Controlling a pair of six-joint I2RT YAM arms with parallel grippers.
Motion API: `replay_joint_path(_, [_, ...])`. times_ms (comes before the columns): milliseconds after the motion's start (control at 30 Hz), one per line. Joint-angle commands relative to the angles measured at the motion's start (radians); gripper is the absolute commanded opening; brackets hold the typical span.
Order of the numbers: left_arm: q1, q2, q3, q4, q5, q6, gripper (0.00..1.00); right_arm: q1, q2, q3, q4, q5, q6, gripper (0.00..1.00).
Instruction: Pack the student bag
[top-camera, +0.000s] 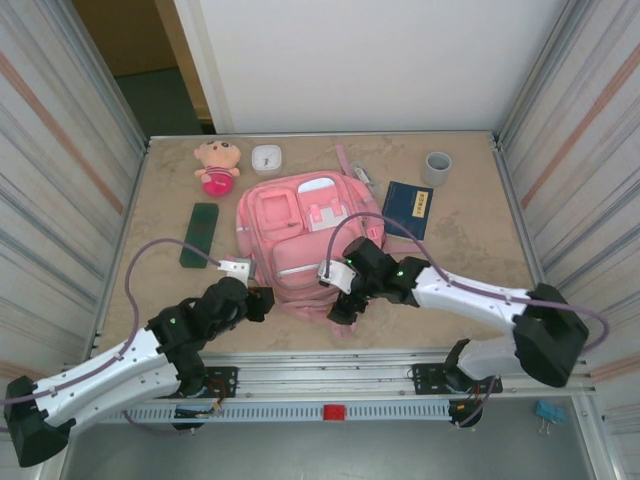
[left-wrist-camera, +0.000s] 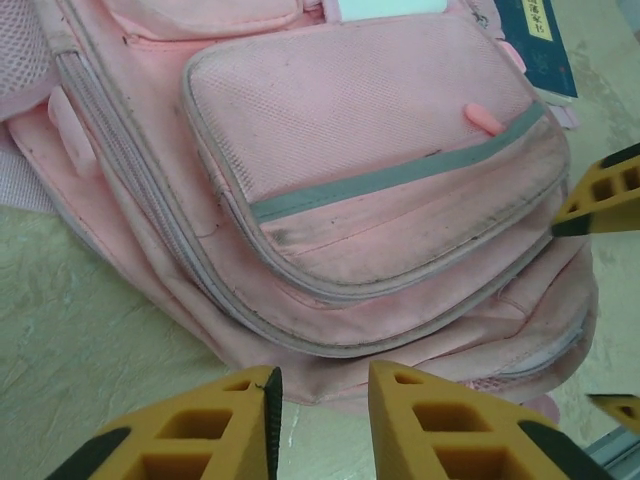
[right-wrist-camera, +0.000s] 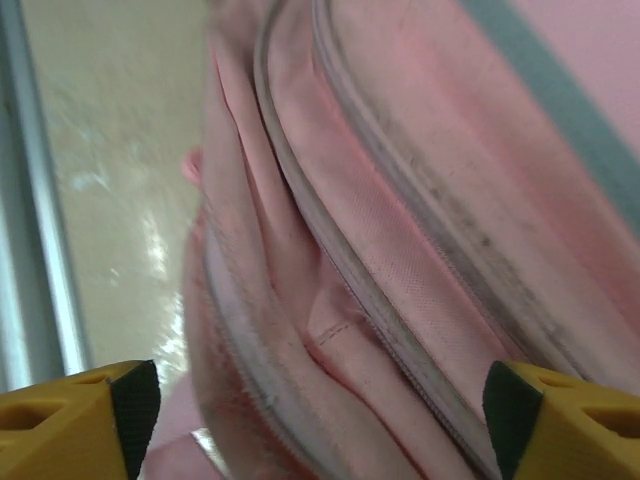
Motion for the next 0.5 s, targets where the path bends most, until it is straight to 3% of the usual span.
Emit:
replay_joint_path(0, [0.006,0.0,-0.004,-0.007,-0.022,-0.039,0.3,0.004,0.068,0.057,0.028,0.02,-0.146,0.8])
replay_joint_path(167, [0.009,-0.007,-0.001,-0.006,-0.005,-0.027,0.3,0.003,0.103,0.129,-0.03,0.018,-0.165,0.42])
replay_joint_path(300, [0.008,-0.018,-0.016,0.047,0.045,0.06,0.35,-0.038,0.022,0.198,-0.122,-0.13,-0.166,0.1])
replay_joint_path(367, [0.009,-0.026,-0.025,0.102,0.097,0.116,0.38,-0.063,-0.017,0.219,-0.142,-0.191,-0.165,0.01])
replay_joint_path(467, [0.009,-0.038,-0.029,0.162,0.171,0.161,0.43,-0.103,-0.069,0.235,-0.145,-0.244,-0.162,0.0])
